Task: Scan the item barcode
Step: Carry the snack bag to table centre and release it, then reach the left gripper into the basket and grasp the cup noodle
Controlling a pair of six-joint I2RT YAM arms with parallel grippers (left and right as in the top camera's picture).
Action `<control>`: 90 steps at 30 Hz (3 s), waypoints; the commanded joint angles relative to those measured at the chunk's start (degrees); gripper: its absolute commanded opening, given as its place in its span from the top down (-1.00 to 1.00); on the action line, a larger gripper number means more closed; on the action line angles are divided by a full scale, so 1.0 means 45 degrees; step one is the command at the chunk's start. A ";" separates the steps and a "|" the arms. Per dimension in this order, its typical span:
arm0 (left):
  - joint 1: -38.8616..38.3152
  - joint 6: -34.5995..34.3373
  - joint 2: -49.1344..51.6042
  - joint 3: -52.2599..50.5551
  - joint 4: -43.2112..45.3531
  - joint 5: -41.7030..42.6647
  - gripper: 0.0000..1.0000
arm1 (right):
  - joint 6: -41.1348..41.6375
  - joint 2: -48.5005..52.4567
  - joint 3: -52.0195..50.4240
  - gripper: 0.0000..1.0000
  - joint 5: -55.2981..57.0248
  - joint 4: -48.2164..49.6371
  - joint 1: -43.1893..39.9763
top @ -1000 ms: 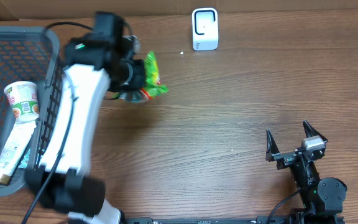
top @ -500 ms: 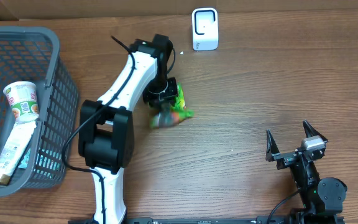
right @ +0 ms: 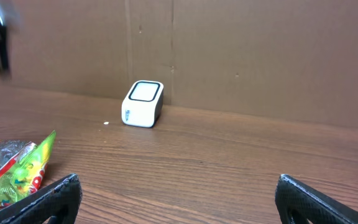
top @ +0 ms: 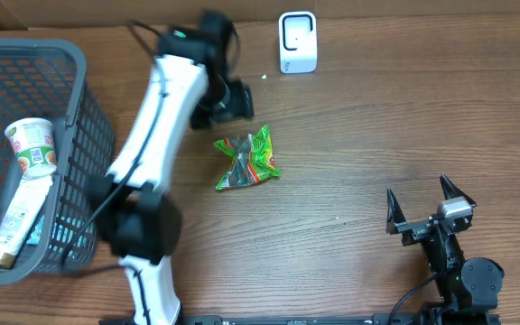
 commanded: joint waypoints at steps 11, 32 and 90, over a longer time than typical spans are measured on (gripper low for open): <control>0.7213 0.2021 -0.3925 0.2263 -0.1579 -0.2939 -0.85 | 0.0078 -0.0102 -0.0136 -1.00 0.0136 0.0083 0.0019; 1.1521 0.5022 0.1161 0.2249 -0.0010 -0.2322 -0.83 | 0.0078 -0.0102 -0.0136 -1.00 0.0136 0.0083 0.0019; 1.0729 0.4333 0.0078 0.8286 -0.2696 0.0865 -1.00 | 0.0078 -0.0102 -0.0136 -1.00 0.0136 0.0087 0.0019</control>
